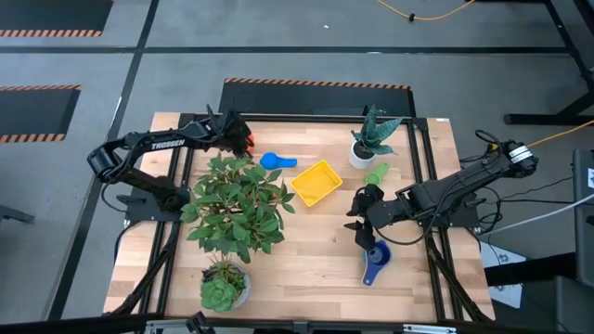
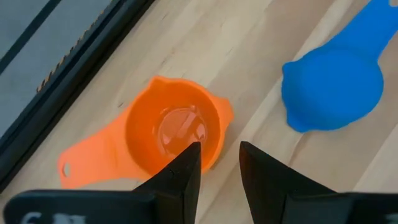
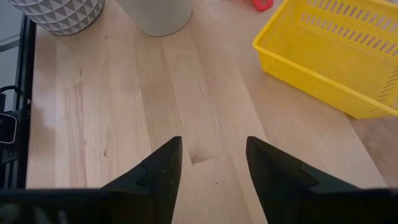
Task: Nest measuring cups in basket
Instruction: Stack the orange measuring cup on top of the dark blue measuring cup
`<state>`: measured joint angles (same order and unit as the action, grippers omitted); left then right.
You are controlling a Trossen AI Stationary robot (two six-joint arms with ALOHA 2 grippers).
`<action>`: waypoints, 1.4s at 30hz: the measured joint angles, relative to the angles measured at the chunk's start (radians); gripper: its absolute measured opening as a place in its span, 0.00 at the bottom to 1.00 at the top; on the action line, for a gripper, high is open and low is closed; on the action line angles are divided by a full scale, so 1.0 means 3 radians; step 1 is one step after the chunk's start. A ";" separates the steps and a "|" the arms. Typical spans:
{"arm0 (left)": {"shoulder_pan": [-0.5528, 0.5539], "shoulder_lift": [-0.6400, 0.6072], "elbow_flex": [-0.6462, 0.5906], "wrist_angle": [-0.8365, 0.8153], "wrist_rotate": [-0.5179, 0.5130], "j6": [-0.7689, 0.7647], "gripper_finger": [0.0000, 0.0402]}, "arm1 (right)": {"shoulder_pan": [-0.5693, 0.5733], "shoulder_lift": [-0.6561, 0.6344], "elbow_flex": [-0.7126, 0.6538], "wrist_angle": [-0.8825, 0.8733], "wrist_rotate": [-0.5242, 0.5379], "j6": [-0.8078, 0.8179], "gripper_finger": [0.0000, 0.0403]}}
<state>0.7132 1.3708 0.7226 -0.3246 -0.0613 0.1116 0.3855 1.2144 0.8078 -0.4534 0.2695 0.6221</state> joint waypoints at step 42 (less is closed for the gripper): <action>0.0000 0.0008 -0.0592 0.0984 -0.0089 0.0720 0.25 | 0.0001 0.0000 0.0000 0.0000 0.0002 -0.0007 0.46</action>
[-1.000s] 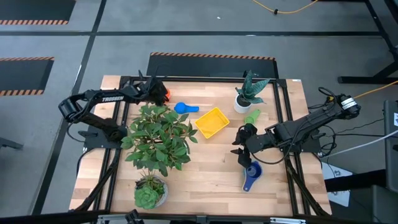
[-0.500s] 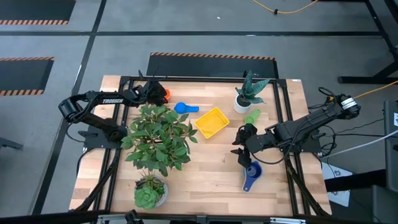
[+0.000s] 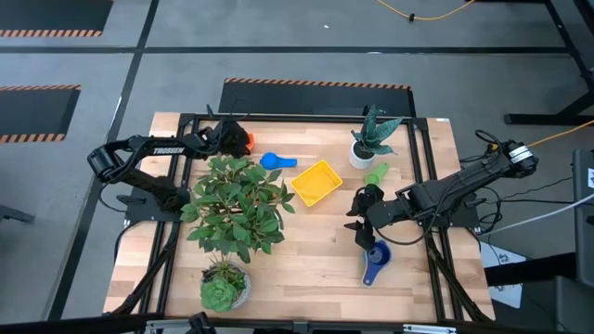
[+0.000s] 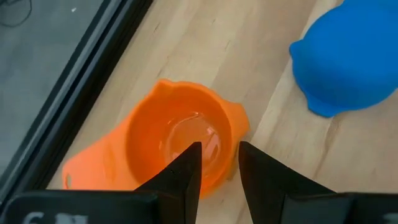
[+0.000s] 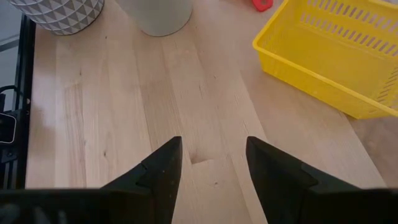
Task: Nest measuring cups in basket
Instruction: Stack the orange measuring cup on top of the dark blue measuring cup
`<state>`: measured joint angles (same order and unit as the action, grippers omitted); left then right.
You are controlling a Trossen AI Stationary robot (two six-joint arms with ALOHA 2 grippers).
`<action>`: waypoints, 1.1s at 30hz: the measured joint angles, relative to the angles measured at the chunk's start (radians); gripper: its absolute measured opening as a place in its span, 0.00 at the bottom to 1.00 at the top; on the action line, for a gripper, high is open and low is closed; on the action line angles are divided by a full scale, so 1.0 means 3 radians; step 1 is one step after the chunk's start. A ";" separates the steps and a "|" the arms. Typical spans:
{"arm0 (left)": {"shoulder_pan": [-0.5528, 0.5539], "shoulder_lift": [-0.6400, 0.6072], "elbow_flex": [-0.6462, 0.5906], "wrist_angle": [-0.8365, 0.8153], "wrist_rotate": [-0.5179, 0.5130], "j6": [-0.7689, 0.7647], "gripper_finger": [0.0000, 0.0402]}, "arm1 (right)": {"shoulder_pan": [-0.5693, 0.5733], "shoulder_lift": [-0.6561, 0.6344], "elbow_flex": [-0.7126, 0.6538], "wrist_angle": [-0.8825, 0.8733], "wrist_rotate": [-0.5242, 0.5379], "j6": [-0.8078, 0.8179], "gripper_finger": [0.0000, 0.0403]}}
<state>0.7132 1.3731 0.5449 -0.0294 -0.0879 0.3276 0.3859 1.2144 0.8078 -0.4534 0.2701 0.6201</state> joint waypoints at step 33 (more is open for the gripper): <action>-0.0115 0.0402 0.0205 0.0266 0.0012 -0.0556 0.01 | 0.0000 0.0001 0.0000 0.0166 0.0272 -0.0003 0.46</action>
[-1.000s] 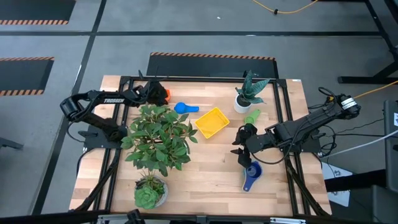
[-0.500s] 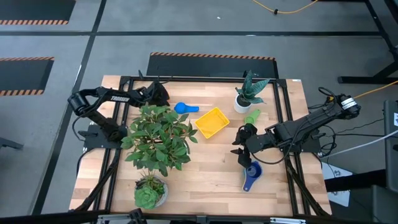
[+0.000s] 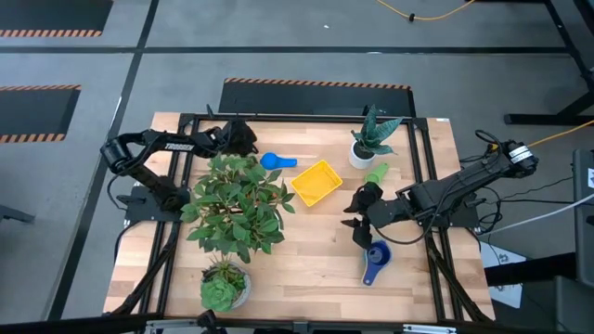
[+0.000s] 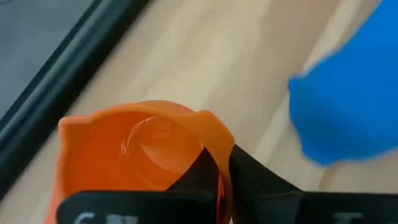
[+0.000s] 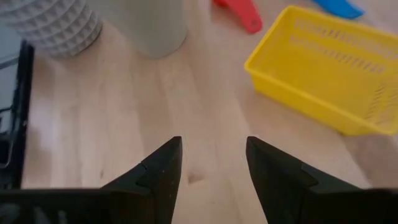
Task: Nest measuring cups in basket
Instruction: Stack the orange measuring cup on top of the dark blue measuring cup
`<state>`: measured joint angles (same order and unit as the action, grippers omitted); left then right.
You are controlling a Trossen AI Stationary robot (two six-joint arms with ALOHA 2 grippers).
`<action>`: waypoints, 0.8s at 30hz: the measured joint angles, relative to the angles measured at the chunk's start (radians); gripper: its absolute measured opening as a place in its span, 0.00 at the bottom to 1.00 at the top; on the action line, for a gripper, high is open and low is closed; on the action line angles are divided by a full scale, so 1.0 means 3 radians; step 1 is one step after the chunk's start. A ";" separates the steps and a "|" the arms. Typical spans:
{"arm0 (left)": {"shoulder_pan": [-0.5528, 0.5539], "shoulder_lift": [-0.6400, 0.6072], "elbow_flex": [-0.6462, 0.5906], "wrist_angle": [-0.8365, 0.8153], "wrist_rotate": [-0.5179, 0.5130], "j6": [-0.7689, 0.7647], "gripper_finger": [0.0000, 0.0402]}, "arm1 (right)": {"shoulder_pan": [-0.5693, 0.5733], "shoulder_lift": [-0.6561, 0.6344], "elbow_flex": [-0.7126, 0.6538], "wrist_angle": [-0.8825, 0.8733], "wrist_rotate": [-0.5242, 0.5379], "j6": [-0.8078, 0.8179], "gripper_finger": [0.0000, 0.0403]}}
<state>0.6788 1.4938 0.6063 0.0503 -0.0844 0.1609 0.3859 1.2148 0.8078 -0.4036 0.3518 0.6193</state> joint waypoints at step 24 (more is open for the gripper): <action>-0.0815 -0.0470 0.0441 0.0626 0.0625 -0.0443 0.02 | -0.0554 0.0000 -0.0001 0.1199 0.1212 -0.0499 0.46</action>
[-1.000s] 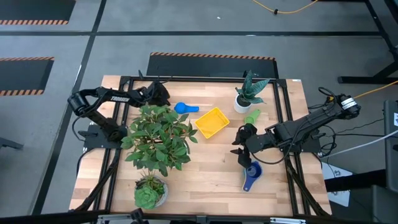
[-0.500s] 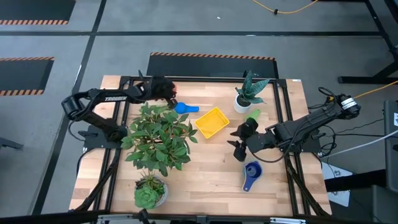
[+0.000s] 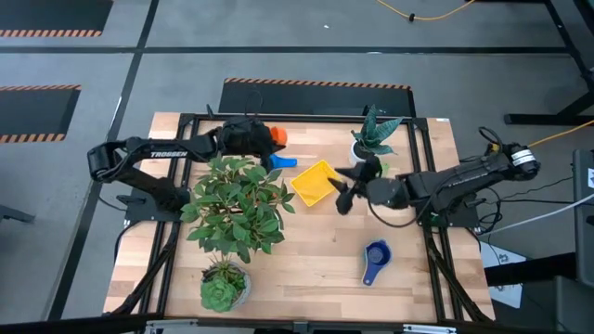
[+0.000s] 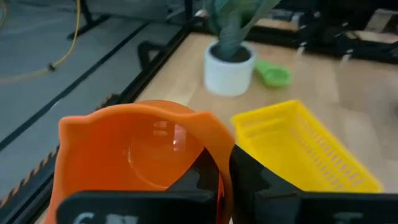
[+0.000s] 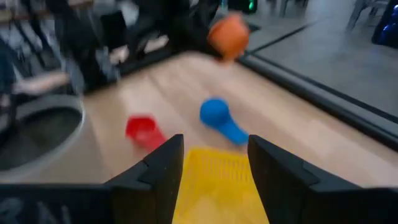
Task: Nest measuring cups in basket
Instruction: Stack the orange measuring cup on top of the dark blue measuring cup
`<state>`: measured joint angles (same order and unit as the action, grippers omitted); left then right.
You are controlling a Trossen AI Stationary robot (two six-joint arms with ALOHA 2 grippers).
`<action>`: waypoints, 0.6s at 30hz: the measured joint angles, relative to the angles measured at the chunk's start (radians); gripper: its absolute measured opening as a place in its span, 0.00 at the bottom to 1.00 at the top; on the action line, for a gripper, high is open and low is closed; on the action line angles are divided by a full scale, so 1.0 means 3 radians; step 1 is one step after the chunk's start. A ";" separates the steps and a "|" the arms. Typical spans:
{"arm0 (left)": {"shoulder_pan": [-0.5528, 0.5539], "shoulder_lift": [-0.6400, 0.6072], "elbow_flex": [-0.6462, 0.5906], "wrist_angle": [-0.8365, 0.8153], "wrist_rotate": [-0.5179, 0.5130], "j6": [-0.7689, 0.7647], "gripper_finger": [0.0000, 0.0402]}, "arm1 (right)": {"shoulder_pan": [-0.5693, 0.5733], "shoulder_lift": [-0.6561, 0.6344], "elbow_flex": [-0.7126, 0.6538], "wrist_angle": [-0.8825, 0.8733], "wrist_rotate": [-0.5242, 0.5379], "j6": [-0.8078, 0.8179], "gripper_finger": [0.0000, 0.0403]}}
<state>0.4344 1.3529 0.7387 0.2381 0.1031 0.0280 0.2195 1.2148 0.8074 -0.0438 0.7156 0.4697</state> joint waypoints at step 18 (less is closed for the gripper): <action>-0.0607 0.0003 0.0000 0.0383 -0.0924 0.0001 0.02 | -0.0932 0.0387 0.0000 0.1556 -0.1021 -0.0213 0.46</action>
<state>0.2525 1.3537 0.7387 0.3531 -0.1740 0.0284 -0.0600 1.3309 0.8074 0.4229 0.4092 0.4057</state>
